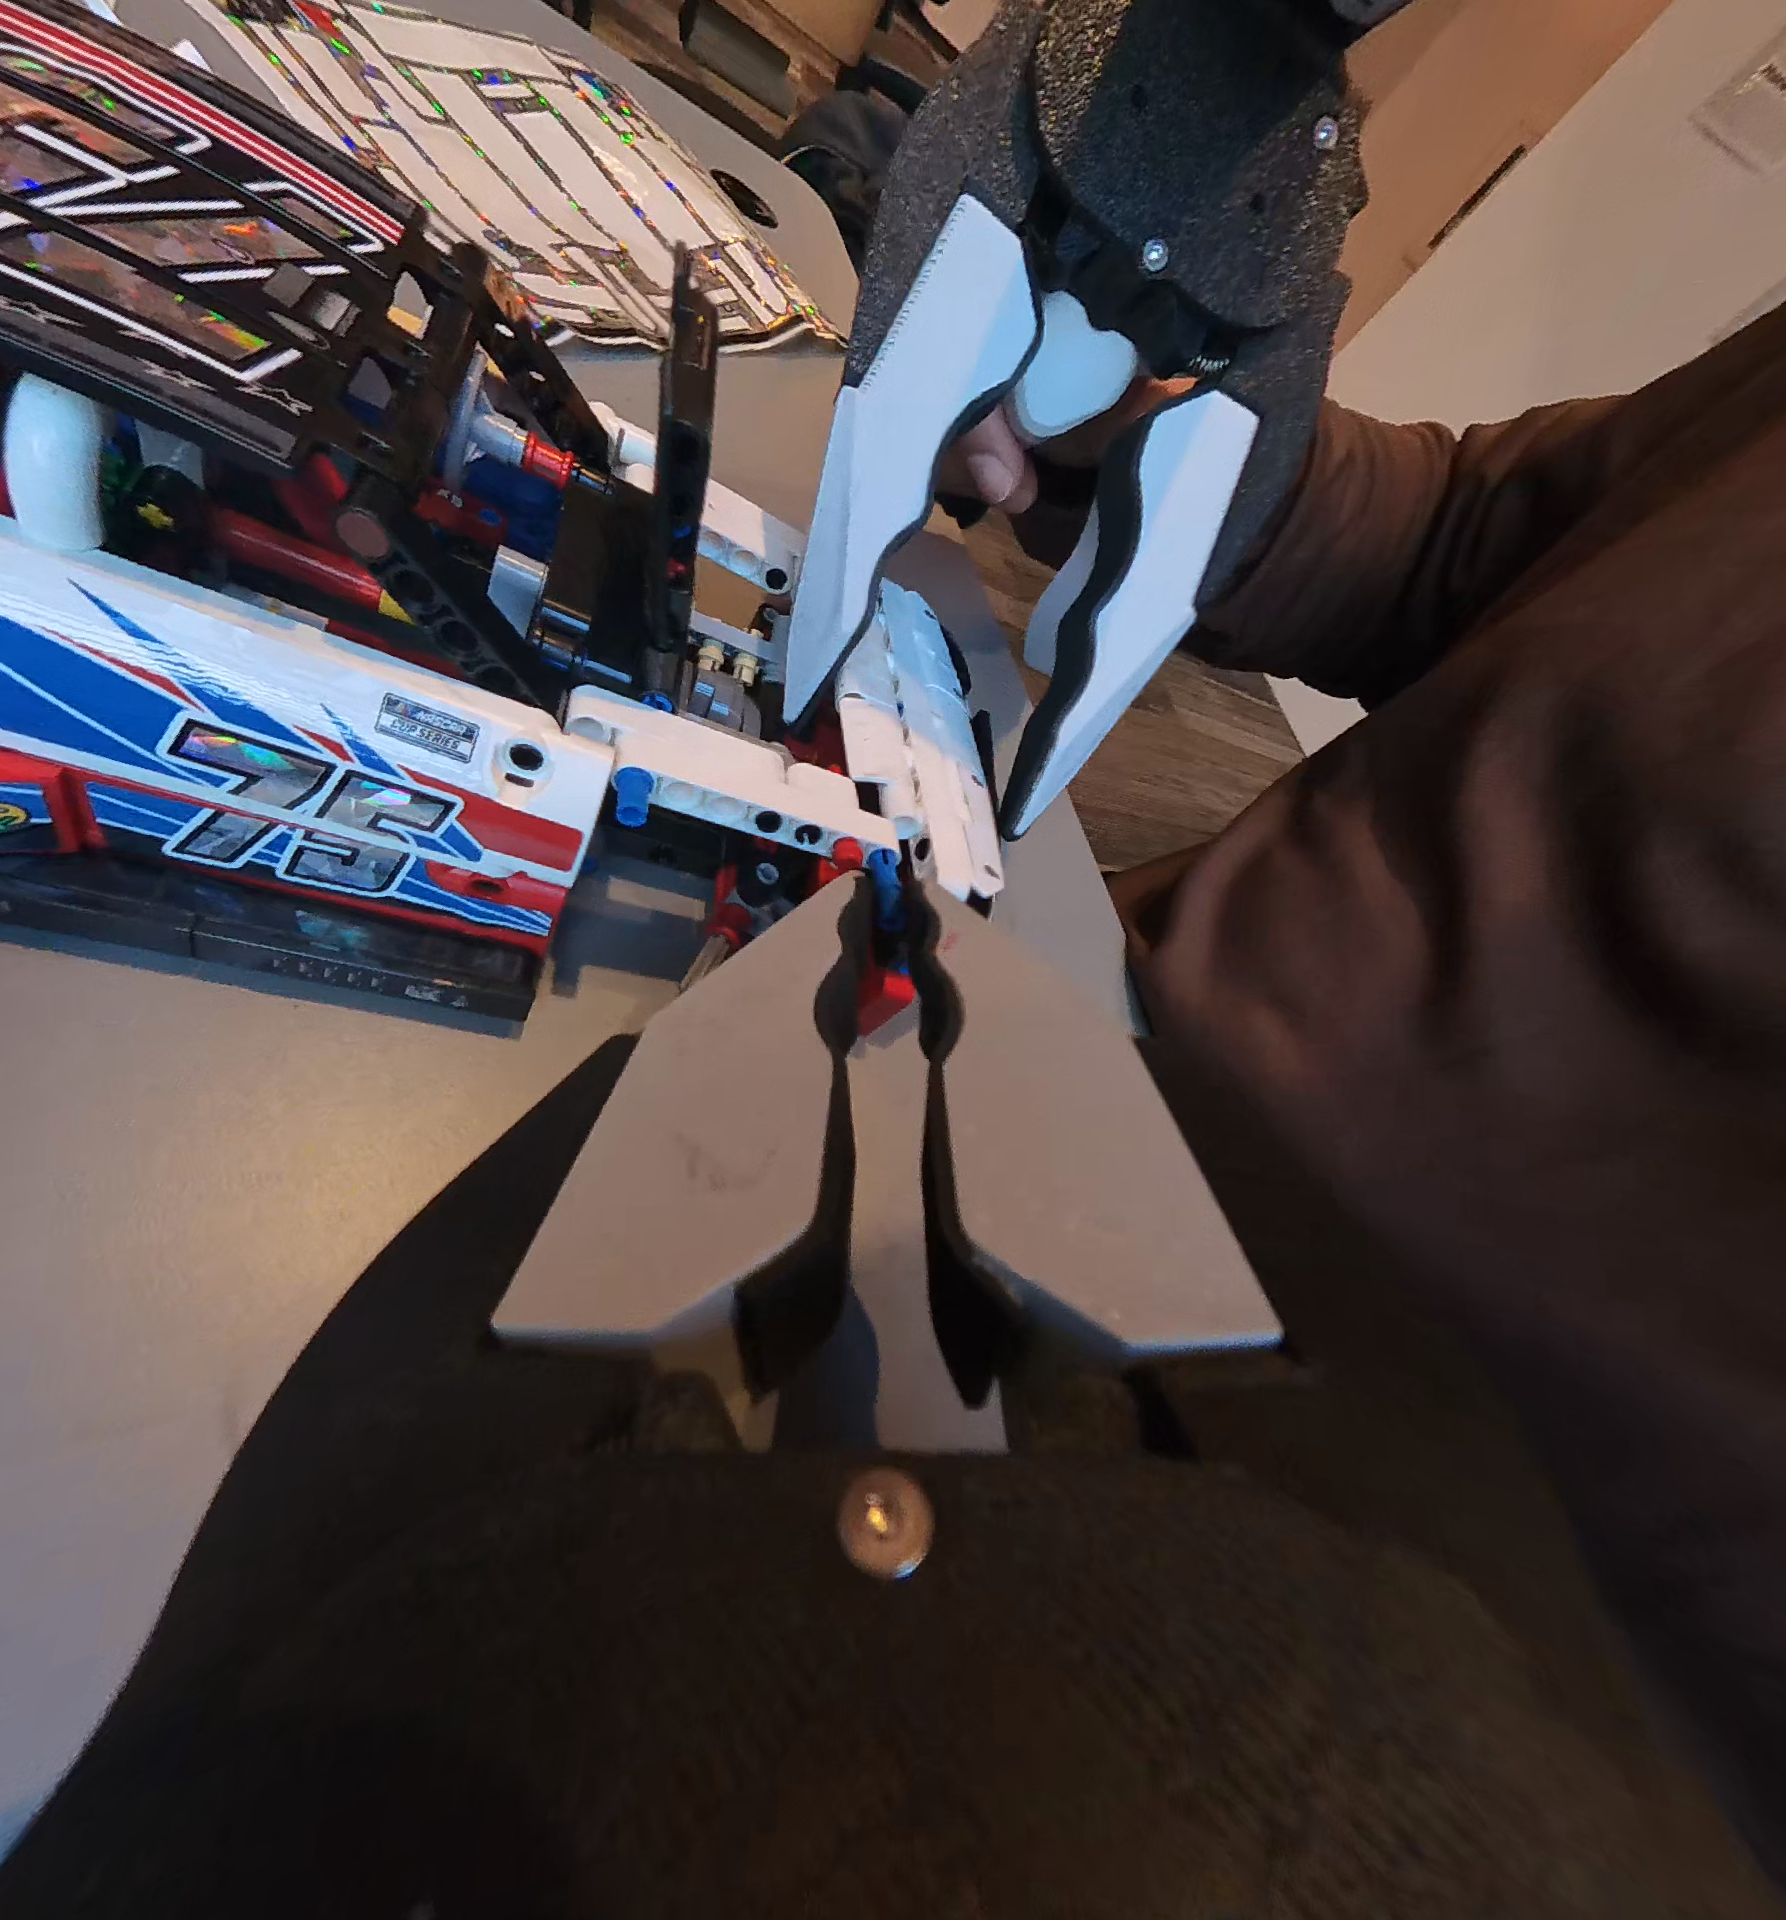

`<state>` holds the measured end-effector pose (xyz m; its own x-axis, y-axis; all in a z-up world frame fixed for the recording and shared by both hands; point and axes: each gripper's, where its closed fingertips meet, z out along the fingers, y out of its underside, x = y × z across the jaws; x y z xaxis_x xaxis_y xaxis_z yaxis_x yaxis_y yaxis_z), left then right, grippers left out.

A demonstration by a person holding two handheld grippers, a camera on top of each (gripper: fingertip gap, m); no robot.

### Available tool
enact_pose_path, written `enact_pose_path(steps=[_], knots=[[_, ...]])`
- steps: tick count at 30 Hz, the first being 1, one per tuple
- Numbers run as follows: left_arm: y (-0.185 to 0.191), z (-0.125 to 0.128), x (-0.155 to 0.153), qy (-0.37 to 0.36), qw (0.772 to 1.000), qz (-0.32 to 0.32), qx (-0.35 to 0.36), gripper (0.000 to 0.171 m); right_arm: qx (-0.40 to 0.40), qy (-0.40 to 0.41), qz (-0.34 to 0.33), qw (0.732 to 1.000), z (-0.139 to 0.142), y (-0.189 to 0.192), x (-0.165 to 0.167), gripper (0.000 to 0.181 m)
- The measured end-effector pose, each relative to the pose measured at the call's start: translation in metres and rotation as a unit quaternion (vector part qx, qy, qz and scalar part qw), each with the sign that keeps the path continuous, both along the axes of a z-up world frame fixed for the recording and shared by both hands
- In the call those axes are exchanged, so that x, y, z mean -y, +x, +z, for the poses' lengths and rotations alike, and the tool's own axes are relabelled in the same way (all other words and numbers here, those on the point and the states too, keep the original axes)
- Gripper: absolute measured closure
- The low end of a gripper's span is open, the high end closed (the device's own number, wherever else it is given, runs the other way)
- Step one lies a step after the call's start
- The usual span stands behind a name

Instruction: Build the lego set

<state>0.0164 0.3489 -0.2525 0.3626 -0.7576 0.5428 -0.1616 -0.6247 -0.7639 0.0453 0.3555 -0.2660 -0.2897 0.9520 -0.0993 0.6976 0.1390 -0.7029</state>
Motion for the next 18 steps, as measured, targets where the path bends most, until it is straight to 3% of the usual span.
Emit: enact_pose_path(steps=[10, 18], knots=[[-0.002, 0.003, -0.0005, -0.013, 1.0, -0.01, 0.021, 0.169, 0.022, 0.03, -0.014, 0.999, 0.0002, -0.0008, -0.0026, 0.125], [0.0004, 0.0004, 0.0003, -0.01, 1.0, -0.021, 0.013, 0.169, 0.02, -0.003, -0.037, 0.999, -0.0018, -0.0012, -0.0035, 0.123]])
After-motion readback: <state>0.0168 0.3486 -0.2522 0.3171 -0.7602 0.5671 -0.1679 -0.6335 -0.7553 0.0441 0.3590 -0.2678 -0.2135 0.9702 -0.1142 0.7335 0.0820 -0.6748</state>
